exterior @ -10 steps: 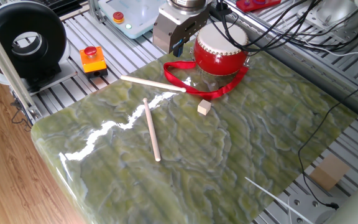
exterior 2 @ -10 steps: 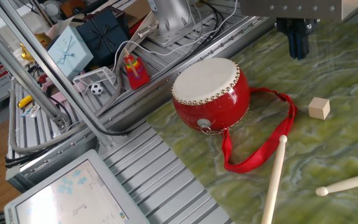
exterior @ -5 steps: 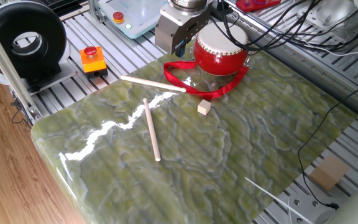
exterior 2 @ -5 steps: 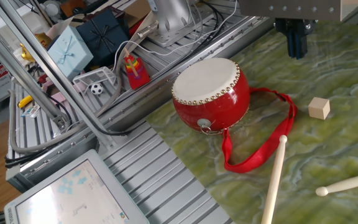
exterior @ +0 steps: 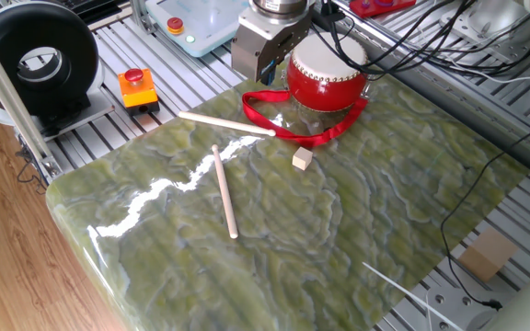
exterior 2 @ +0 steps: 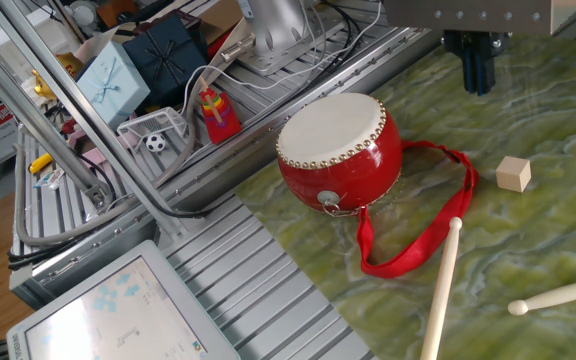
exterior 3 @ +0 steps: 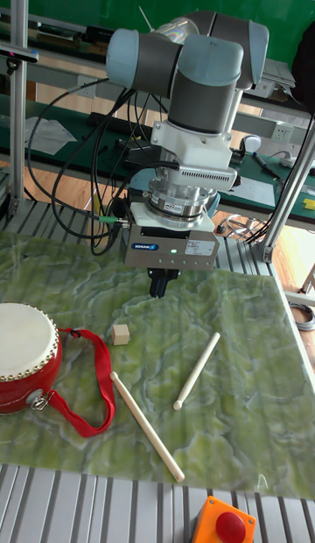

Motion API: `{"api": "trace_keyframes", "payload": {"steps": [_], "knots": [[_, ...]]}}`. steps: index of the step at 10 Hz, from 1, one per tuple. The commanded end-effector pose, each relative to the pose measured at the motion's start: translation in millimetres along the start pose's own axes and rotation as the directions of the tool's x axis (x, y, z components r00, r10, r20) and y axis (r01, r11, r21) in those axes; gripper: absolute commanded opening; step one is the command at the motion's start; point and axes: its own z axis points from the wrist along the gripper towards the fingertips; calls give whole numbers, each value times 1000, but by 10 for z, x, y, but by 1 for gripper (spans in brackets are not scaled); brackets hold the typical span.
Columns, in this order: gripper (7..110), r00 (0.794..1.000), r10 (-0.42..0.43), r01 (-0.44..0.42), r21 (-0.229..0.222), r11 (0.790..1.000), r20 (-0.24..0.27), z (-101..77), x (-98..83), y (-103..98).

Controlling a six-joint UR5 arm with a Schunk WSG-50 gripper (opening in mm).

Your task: Play the drum

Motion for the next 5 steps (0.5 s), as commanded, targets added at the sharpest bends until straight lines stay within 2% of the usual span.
{"api": "trace_keyframes", "payload": {"steps": [1, 5], "knots": [[7, 1000, -11, 11, 21, 1000, -14, -11, 38, -72], [7, 1000, 0, 0, 1, 1000, 2, 10, 11, -24]]}}
